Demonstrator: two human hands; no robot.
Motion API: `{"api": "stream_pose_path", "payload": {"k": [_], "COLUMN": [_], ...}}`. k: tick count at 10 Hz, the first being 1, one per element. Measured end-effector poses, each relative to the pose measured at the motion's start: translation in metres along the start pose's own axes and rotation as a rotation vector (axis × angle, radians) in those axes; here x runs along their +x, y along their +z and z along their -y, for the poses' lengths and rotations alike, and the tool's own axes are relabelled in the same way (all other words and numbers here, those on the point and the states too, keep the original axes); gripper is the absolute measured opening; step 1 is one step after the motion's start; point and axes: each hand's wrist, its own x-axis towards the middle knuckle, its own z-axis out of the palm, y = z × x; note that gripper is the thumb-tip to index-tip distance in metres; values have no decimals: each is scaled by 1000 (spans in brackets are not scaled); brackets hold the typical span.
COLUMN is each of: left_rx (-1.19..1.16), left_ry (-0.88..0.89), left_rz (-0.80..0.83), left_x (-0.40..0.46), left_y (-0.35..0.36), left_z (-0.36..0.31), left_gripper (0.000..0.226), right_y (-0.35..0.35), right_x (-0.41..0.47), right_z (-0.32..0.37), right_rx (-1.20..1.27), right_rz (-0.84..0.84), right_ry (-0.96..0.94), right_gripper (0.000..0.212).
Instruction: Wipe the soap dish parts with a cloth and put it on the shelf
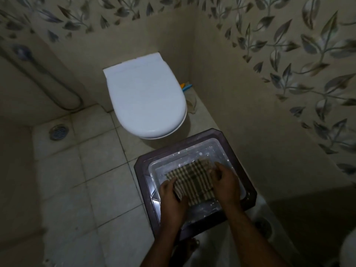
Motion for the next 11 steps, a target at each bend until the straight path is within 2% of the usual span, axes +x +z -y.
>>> {"api": "stream_pose_path", "payload": {"k": [1, 2, 3, 4, 5, 7, 9, 10, 11], "left_rx": [47, 171, 369, 562, 684, 774, 790, 762, 526], "left_ry": [53, 185, 357, 278, 311, 330, 336, 356, 384], "left_rz": [-170, -278, -66, 99, 30, -5, -21, 41, -80], "left_x": [-3, -1, 1, 1, 3, 9, 11, 14, 5], "left_y": [4, 8, 23, 33, 38, 38, 37, 30, 24], "left_z": [-10, -14, -4, 12, 20, 29, 28, 19, 5], "left_gripper": [59, 56, 61, 73, 71, 67, 64, 65, 70], "right_y": [4, 10, 11, 19, 25, 29, 31, 24, 18], "right_x": [1, -1, -7, -12, -14, -16, -16, -12, -23], "right_z": [-8, -16, -9, -10, -18, -20, -24, -16, -8], "right_rx": [-75, -228, -182, -399, -613, -749, -749, -667, -391], "right_rz": [-39, -59, 33, 285, 408, 449, 426, 433, 294], "right_ry": [-55, -50, -36, -324, -339, -326, -329, -309, -312], "right_gripper": [31, 22, 32, 61, 68, 70, 71, 70, 57]}}
